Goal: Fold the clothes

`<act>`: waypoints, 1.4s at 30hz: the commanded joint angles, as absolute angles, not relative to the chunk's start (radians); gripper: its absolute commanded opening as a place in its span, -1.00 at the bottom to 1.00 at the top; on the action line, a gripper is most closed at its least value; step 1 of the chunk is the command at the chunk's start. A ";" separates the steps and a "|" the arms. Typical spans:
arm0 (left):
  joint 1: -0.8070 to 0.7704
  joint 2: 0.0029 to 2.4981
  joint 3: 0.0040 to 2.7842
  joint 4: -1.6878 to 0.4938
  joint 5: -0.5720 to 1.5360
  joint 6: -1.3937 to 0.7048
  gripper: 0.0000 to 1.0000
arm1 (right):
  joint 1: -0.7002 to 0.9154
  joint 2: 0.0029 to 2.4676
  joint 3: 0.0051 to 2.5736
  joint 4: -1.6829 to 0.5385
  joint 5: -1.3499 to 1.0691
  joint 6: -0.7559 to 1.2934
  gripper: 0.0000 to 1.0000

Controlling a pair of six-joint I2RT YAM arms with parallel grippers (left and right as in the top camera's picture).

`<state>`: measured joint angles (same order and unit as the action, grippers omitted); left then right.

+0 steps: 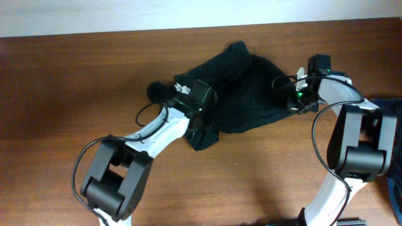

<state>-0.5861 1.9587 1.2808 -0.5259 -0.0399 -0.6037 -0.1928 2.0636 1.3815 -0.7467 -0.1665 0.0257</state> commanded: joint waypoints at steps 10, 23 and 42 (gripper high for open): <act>-0.577 1.980 1.313 -0.690 -0.191 -0.617 -1.00 | -0.204 2.140 1.324 -0.754 -0.096 0.027 -0.80; -0.447 1.980 1.316 -0.980 -0.279 -0.617 -0.95 | -0.204 2.140 1.324 -0.754 -0.096 0.027 -0.80; -0.318 1.953 1.387 -1.132 -0.274 -0.583 0.60 | -0.204 2.140 1.324 -0.754 -0.096 0.027 -0.79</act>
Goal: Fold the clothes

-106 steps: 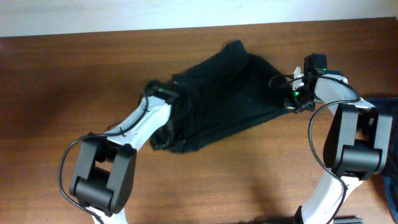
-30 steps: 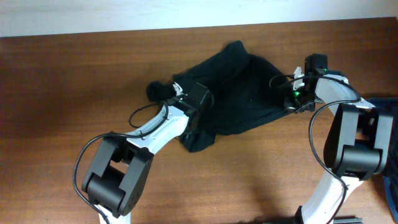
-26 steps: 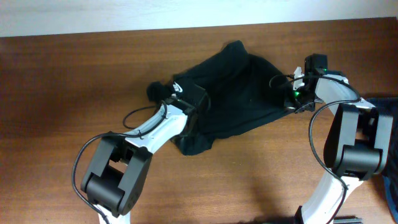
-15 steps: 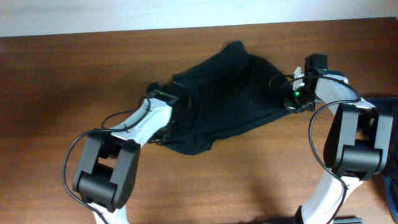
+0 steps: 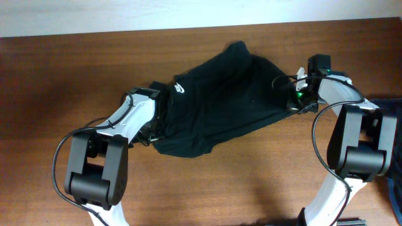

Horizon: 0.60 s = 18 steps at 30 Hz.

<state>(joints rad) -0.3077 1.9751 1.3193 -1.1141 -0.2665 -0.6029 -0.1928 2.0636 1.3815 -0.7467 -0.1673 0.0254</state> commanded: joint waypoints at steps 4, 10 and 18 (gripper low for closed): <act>-0.363 1.910 1.487 -1.181 -0.257 -0.550 0.39 | -0.204 2.140 1.324 -0.754 -0.096 0.027 -0.78; -0.457 1.899 1.518 -1.098 -0.044 -0.363 -0.94 | -0.204 2.140 1.324 -0.753 -0.096 0.027 -0.70; -0.538 1.903 1.446 -0.832 0.087 -0.229 -0.99 | -0.204 2.140 1.324 -0.752 -0.096 0.027 -0.92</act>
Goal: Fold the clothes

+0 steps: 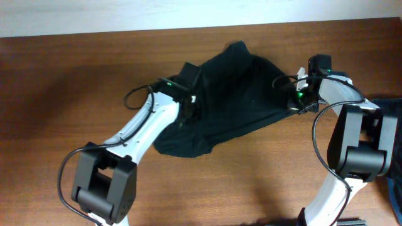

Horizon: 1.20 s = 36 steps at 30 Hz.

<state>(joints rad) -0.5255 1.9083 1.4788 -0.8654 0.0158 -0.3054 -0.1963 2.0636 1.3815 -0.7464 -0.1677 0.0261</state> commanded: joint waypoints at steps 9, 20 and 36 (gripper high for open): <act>-0.574 1.903 1.356 -0.666 0.129 -0.229 -0.99 | -0.204 2.140 1.324 -0.751 -0.096 0.027 -0.92; -0.641 1.937 1.287 -0.568 0.195 -0.229 -0.97 | -0.204 2.140 1.324 -0.747 -0.097 0.027 -0.92; -0.652 1.999 1.287 -0.783 0.180 -0.230 -1.00 | -0.204 2.140 1.324 -0.747 -0.096 0.027 -0.92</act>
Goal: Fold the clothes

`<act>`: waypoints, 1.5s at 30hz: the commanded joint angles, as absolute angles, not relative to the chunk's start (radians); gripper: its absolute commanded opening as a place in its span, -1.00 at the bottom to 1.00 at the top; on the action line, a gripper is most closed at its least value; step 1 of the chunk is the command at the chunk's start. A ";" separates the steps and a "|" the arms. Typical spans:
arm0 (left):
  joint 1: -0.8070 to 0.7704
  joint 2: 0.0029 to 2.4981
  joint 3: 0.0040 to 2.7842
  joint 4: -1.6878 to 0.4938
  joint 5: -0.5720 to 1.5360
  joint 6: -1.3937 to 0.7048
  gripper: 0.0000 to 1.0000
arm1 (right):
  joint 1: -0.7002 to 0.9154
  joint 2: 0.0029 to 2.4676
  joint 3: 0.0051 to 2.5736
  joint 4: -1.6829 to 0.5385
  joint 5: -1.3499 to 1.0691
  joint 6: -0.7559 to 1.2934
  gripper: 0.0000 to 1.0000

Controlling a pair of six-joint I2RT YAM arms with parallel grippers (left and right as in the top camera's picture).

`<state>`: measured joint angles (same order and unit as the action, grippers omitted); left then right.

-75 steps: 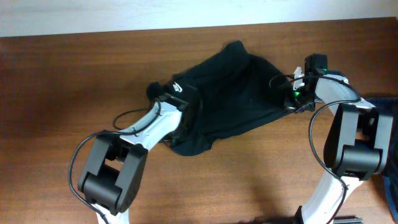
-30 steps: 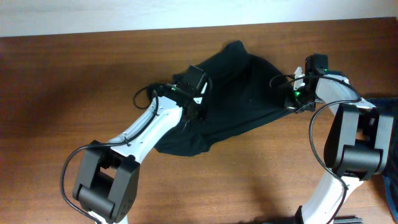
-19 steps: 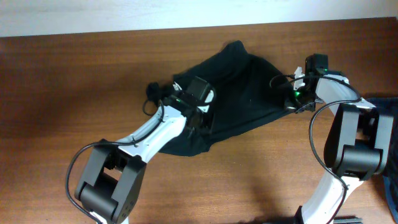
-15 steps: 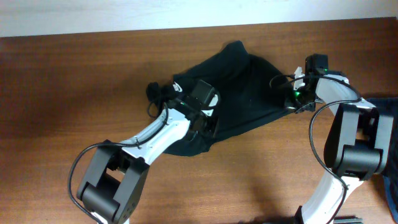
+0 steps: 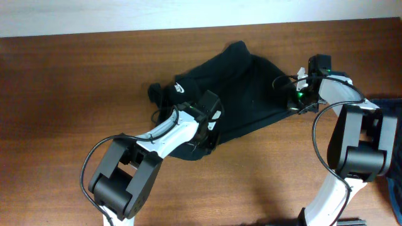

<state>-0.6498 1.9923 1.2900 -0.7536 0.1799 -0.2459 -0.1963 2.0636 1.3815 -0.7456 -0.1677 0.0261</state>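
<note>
A black garment [image 5: 242, 88] lies crumpled on the wooden table, with a white logo [image 5: 180, 88] showing near its left end. My left gripper [image 5: 210, 122] is down on the garment's lower left part. Its fingers are hidden under the wrist, so I cannot tell their state. My right gripper [image 5: 294, 100] sits at the garment's right edge and looks closed on the cloth there. A small black lump of cloth [image 5: 154, 93] sticks out at the far left.
A dark blue thing [image 5: 389, 103] shows at the right edge of the table, behind the right arm. The table's back edge runs along a pale wall [image 5: 125, 16]. Bare wood lies to the left and in front.
My left gripper has moved from the garment's upper left, over the logo, down and right to its lower left part. The logo is uncovered again. The right arm has not moved.
My left gripper first sat on the garment's left part, which was bunched. Then it was farther left, with the cloth spread out leftward. After that it was up over the logo, and now it rests on the lower left. The right gripper stayed at the right edge throughout.
</note>
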 commanded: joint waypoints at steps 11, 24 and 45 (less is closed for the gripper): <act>-0.652 1.963 1.298 -0.991 0.180 -0.230 -1.00 | -0.204 2.140 1.324 -0.747 -0.096 0.027 -0.92; -0.652 1.950 1.295 -1.209 0.147 -0.302 -0.99 | -0.204 2.140 1.324 -0.748 -0.096 0.027 -0.92; -0.588 1.882 1.295 -1.084 -0.069 -0.439 0.05 | -0.204 2.140 1.324 -0.748 -0.097 0.027 -0.89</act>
